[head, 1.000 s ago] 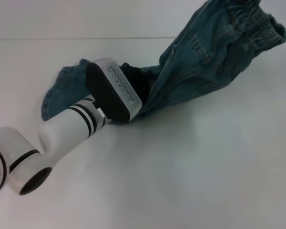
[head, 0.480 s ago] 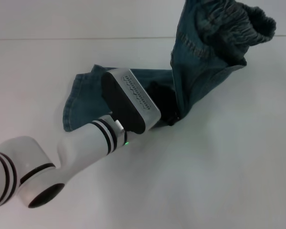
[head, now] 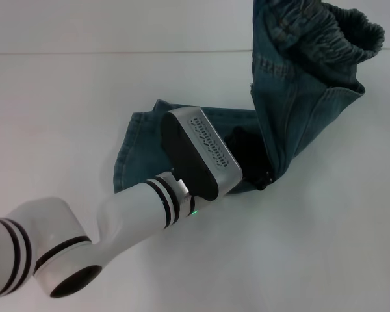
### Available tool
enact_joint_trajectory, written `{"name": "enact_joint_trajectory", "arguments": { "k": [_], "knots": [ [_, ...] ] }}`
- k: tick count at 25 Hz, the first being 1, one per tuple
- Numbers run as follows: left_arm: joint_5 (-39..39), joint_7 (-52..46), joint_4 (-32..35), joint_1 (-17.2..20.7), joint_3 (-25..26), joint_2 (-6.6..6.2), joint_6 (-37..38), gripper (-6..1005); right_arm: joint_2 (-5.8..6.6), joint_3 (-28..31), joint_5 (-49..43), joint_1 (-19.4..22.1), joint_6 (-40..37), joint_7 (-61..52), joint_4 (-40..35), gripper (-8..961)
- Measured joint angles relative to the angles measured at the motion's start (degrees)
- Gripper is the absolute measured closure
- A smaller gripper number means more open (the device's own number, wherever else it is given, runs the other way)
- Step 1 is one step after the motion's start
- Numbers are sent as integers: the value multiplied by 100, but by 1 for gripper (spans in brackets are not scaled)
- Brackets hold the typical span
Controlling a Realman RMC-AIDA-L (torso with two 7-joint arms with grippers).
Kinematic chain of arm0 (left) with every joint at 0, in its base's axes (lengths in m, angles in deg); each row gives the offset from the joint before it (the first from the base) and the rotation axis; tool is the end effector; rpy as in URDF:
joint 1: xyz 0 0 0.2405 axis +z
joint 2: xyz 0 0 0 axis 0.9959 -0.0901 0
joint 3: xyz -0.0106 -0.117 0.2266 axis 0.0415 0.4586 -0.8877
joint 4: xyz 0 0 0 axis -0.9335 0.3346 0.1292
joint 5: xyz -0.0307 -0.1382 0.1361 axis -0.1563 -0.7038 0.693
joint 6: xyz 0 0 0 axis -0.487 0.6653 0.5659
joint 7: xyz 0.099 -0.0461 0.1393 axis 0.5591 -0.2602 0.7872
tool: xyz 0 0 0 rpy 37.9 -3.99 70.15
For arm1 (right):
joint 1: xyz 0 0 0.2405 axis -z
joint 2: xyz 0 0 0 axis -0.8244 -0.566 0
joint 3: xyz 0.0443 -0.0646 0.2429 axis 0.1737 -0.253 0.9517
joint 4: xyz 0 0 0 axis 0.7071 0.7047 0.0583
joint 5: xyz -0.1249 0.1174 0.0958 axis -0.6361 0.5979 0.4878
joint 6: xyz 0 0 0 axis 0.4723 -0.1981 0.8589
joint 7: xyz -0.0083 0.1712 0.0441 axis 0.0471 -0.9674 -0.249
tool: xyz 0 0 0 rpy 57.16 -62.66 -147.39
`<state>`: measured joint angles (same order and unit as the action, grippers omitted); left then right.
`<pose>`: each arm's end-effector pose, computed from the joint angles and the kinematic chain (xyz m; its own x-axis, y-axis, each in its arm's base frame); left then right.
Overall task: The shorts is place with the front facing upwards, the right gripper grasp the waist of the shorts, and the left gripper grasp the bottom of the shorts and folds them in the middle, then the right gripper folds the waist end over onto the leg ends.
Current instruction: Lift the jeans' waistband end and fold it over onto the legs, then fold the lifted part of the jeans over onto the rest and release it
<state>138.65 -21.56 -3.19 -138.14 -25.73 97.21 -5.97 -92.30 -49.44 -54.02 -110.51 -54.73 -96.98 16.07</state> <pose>-0.1381 0.3495 -0.1992 0.9284 -0.1008 0.3576 0.1318 -0.8104 -0.5708 0.0960 0.4289 0.0854 0.7451 -0.5685 -0.3487 -0.6463 -0.7446 -0.1670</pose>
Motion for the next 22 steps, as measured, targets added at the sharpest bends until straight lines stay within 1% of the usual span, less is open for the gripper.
{"name": "enact_joint_trajectory", "arguments": {
  "k": [4, 8, 11, 13, 15, 18, 20, 22],
  "knots": [
    [43, -1, 30, 206, 231, 1, 46, 999, 42, -1, -4, 30, 18, 96, 193, 871],
    [49, -272, 187, 600, 539, -7, 378, 1000, 82, -1, -10, 78, 59, 193, 342, 863],
    [50, -1141, 668, 1028, 578, 0, 961, 1000, 122, 0, -12, 86, 101, 311, 523, 857],
    [38, -1614, 915, 1232, 619, 0, 1233, 1000, 130, -1, -12, 88, 116, 335, 561, 853],
    [16, -2301, 1294, 1538, 779, -3, 1628, 1000, 156, -15, -13, 87, 141, 406, 663, 849],
    [33, -3015, 1726, 1791, 1033, -29, 1993, 1000, 171, -136, -18, 40, 233, 463, 806, 843],
    [50, -3650, 2128, 1890, 955, -50, 2202, 1000, 173, -302, -19, -17, 347, 497, 930, 839],
    [60, -4432, 2631, 2005, 692, -59, 2390, 999, 168, -486, -20, -108, 473, 526, 1086, 835]
  ]
}}
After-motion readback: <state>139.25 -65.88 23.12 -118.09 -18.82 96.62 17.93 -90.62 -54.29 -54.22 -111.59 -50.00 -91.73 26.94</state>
